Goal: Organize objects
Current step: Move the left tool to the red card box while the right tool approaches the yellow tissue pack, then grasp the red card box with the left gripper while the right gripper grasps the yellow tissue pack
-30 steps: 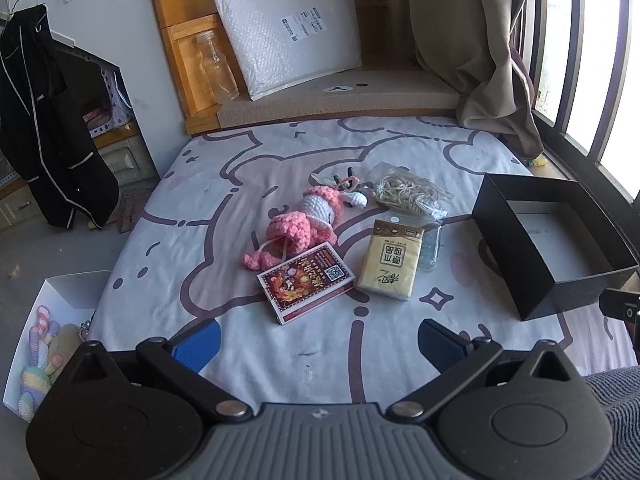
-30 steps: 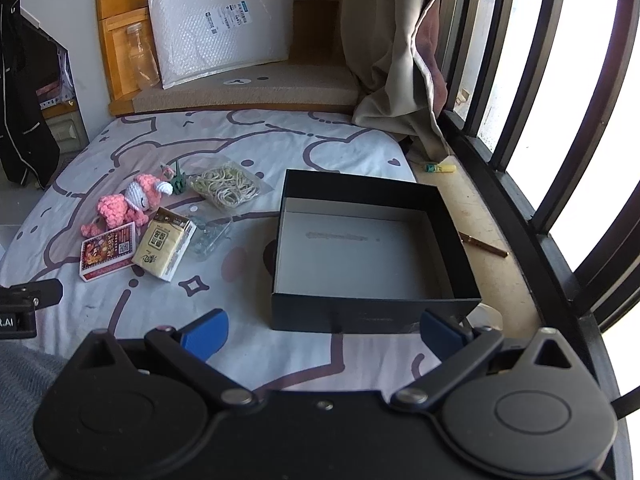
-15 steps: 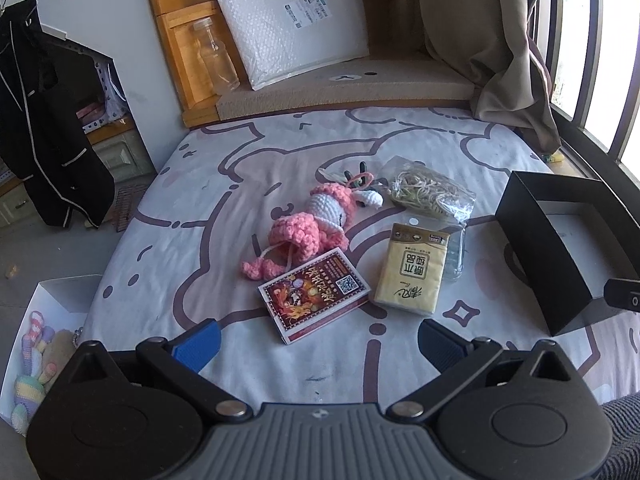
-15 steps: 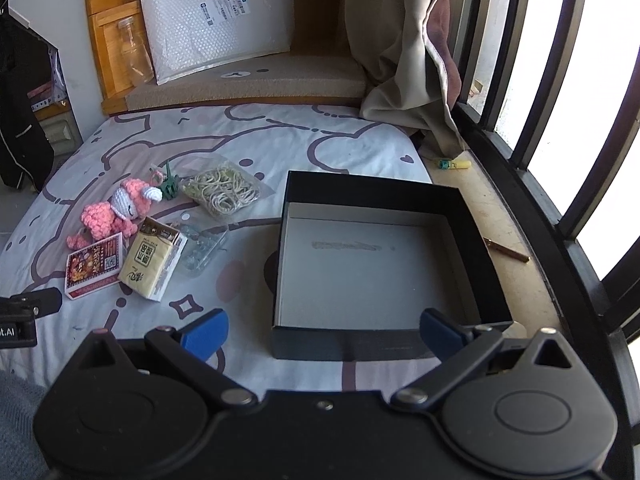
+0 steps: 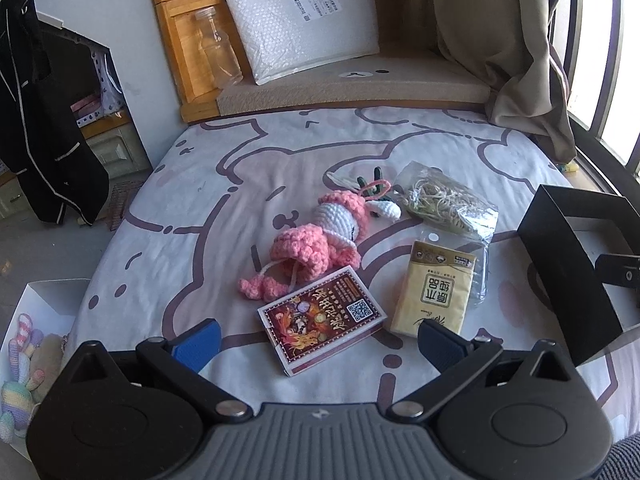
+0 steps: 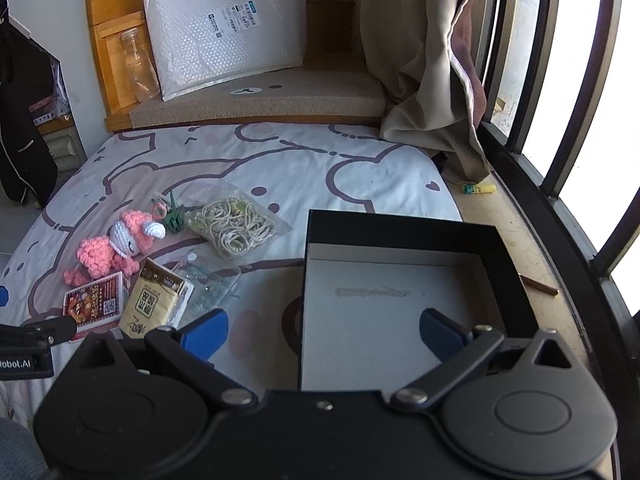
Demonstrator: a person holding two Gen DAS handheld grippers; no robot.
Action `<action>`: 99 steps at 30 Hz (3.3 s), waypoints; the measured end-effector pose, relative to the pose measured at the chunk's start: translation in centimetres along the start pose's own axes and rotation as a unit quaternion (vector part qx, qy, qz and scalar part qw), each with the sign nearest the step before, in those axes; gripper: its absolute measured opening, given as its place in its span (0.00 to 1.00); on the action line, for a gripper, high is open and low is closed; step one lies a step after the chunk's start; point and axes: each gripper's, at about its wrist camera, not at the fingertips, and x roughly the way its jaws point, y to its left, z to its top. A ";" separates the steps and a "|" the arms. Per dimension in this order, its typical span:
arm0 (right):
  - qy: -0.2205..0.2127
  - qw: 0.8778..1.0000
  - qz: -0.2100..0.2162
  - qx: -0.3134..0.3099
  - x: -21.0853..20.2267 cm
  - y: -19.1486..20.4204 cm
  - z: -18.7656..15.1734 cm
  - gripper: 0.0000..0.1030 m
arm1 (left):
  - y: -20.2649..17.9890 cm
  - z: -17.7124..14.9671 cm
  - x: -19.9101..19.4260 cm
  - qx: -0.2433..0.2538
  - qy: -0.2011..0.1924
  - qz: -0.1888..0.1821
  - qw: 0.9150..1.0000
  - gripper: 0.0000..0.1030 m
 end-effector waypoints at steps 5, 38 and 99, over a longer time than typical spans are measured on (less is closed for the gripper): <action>-0.009 1.000 0.006 -0.004 0.9 0.8 1.2 1.00 | 0.7 0.4 1.0 -0.017 0.002 0.002 1.000 1.00; 0.024 0.988 0.150 0.028 6.9 5.8 4.8 0.29 | 0.2 1.5 7.7 -0.036 -0.016 0.015 0.999 0.99; 0.123 0.939 0.201 -0.249 7.0 13.9 -2.1 0.77 | 6.5 -1.5 8.1 -0.154 0.105 -0.009 0.982 0.88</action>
